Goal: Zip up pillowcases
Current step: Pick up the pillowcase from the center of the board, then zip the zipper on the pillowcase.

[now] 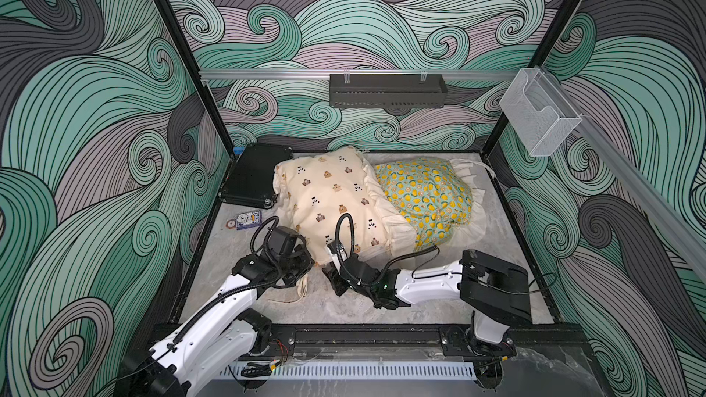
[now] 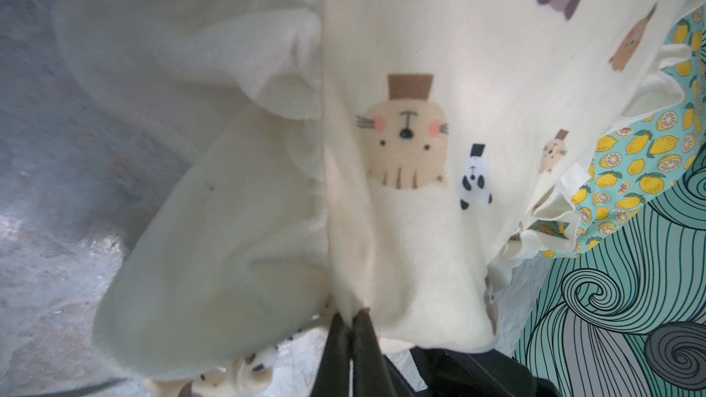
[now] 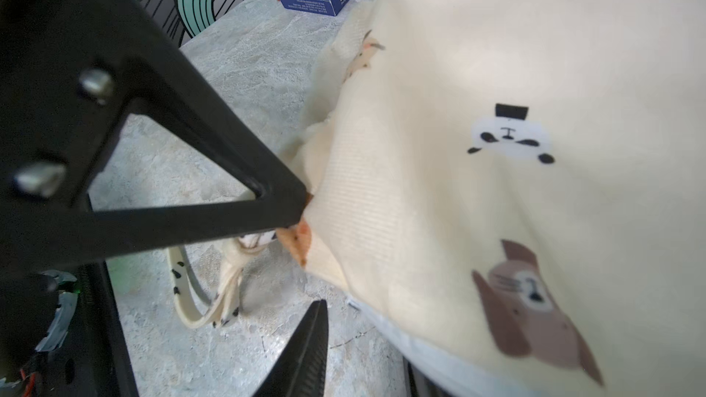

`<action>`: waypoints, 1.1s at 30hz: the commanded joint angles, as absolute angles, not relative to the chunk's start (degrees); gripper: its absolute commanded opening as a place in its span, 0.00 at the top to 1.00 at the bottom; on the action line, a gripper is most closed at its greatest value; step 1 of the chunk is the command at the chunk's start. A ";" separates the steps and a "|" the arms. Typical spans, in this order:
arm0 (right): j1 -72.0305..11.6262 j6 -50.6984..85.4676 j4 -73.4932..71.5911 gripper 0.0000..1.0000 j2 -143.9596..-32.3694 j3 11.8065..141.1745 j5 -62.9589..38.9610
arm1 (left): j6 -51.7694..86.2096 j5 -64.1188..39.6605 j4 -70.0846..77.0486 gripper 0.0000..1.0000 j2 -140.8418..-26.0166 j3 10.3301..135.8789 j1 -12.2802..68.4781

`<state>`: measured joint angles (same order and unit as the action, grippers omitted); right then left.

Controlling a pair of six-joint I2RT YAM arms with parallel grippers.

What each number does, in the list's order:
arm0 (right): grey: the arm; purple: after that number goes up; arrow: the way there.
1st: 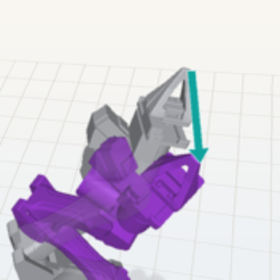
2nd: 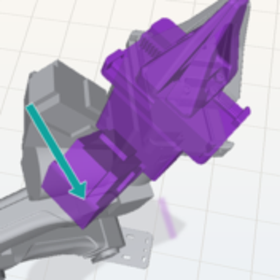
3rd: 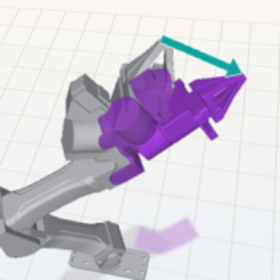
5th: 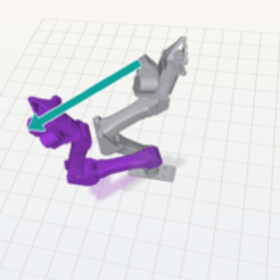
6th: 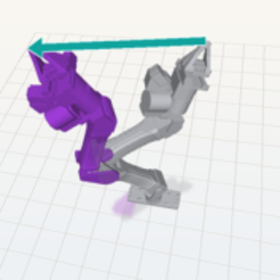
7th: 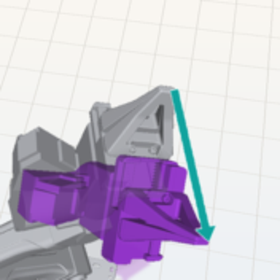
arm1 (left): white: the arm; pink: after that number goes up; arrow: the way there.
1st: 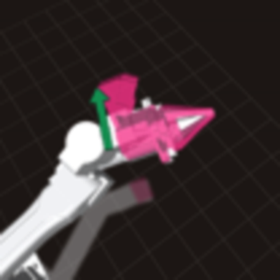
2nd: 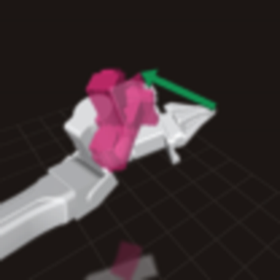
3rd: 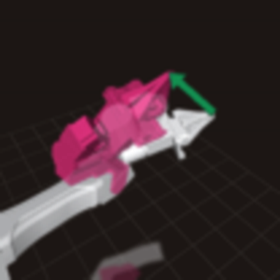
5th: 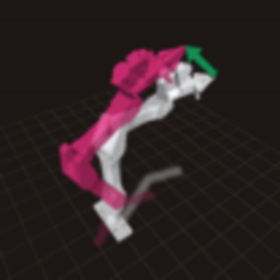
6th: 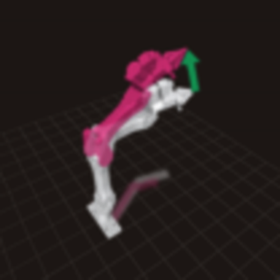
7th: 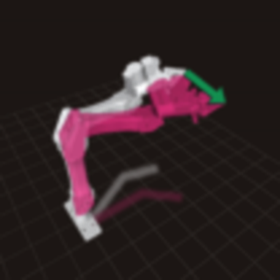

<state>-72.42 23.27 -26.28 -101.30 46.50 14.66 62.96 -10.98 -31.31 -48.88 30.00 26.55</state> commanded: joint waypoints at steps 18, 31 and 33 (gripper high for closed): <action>-72.84 23.03 -29.84 0.78 -103.97 48.78 17.63 | 62.58 -12.13 -30.50 1.00 -49.31 32.36 26.81; -72.84 23.03 -27.82 0.93 -102.99 48.89 19.54 | 62.55 -10.40 -30.70 1.00 -48.51 32.07 26.81; -72.85 23.36 -27.45 0.95 -102.46 48.60 19.62 | 62.49 -9.66 -30.88 1.00 -48.43 32.08 26.81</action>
